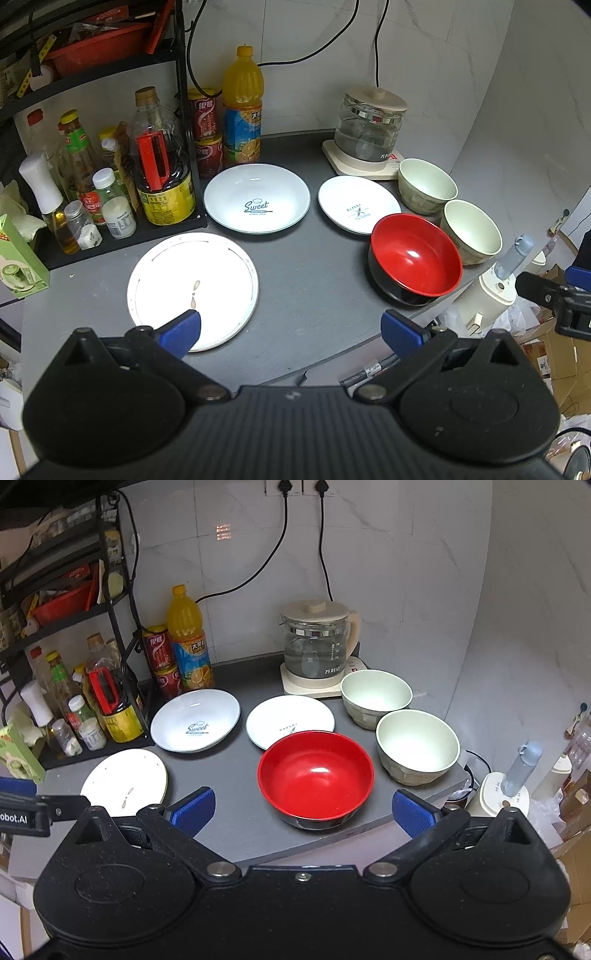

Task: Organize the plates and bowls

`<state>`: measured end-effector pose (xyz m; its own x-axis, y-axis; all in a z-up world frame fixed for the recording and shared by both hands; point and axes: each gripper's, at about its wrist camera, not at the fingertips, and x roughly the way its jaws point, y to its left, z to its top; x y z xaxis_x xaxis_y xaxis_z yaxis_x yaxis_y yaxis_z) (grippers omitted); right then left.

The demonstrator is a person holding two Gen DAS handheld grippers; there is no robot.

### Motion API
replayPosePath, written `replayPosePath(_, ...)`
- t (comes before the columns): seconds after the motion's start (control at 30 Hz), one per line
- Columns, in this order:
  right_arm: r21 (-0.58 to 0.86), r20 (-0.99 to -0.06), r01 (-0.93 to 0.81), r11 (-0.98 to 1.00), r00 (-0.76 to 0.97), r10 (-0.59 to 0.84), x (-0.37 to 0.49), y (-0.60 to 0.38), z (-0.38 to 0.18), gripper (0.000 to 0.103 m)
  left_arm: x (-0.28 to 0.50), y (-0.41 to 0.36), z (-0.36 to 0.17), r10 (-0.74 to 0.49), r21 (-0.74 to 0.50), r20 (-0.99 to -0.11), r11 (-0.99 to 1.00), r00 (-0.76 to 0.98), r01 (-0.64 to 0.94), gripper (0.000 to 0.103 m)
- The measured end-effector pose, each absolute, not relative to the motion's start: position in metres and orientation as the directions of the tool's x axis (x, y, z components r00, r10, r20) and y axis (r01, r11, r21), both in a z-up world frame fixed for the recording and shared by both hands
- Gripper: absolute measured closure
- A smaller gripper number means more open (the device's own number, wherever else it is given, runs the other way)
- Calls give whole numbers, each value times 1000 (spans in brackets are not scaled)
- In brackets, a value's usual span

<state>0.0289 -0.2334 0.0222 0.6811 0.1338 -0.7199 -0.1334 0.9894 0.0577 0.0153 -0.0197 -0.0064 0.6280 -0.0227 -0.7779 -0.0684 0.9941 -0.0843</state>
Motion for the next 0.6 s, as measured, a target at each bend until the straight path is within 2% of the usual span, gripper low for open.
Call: replayPosePath(0.6, 61, -722, -147, 987, 676, 145, 33, -237, 20, 0, 20, -24, -7, -24, -84, -782, 994, 623, -68, 0)
